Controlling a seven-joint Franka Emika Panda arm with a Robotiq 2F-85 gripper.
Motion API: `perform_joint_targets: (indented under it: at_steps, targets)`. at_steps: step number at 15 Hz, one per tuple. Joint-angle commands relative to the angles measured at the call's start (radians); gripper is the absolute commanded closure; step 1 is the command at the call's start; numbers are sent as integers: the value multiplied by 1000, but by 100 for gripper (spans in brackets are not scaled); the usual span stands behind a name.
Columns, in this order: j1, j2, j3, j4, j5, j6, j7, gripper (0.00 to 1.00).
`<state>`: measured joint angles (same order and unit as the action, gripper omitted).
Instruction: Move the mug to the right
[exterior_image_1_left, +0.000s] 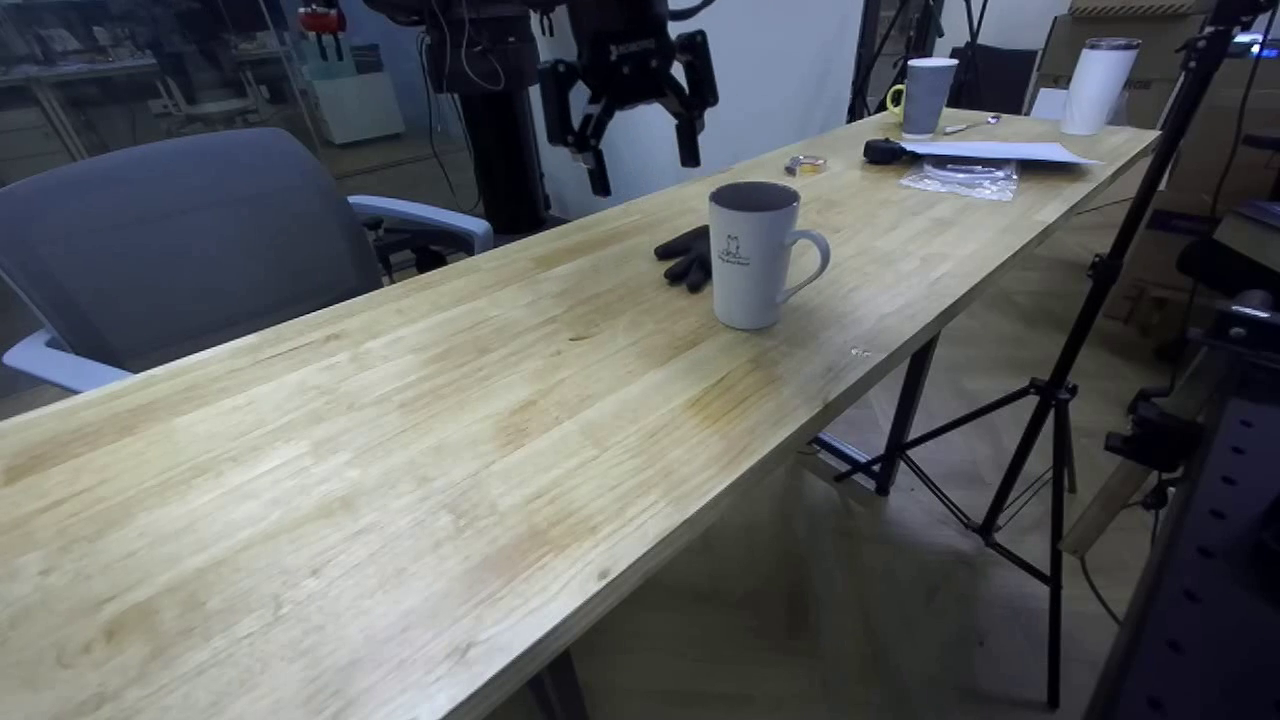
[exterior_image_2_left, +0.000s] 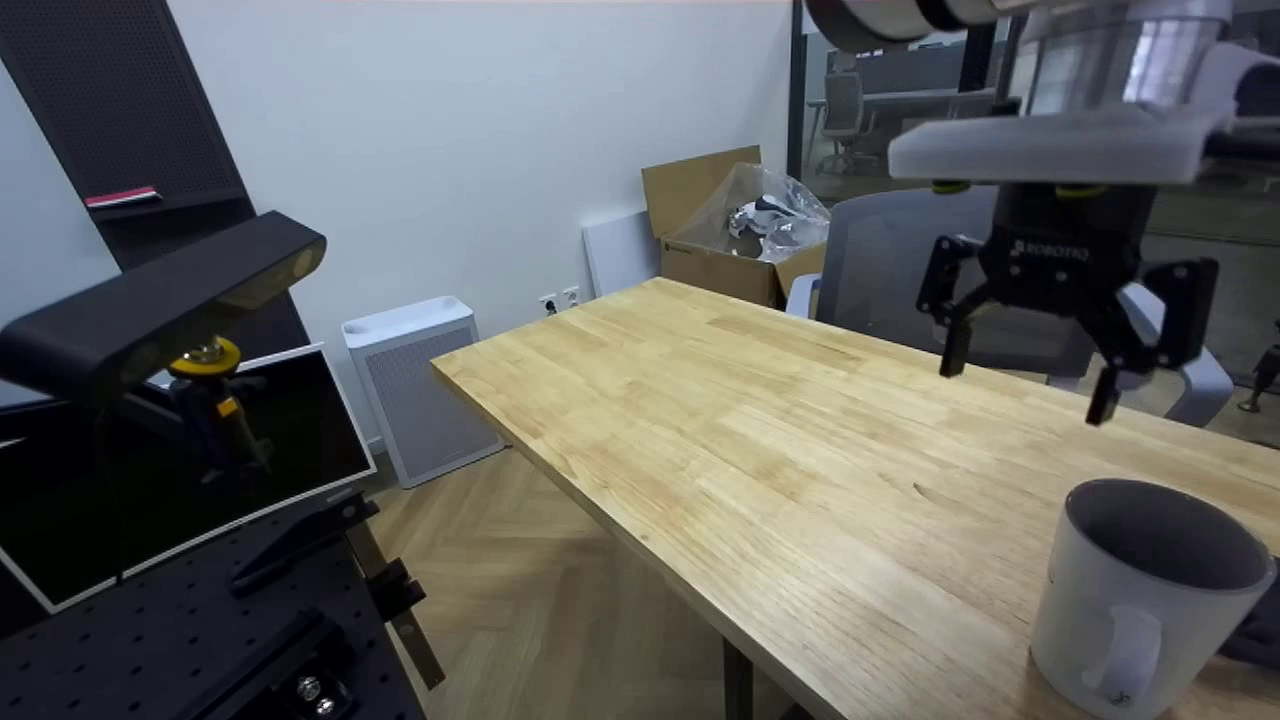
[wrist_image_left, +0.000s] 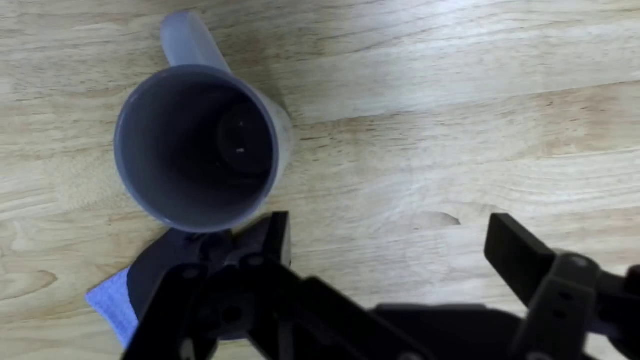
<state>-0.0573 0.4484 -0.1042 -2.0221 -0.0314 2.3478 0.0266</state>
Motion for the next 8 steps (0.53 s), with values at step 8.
perform_joint_targets:
  at_steps: [8]
  targets:
    - [27,-41,20,33,-14,-91,31,0]
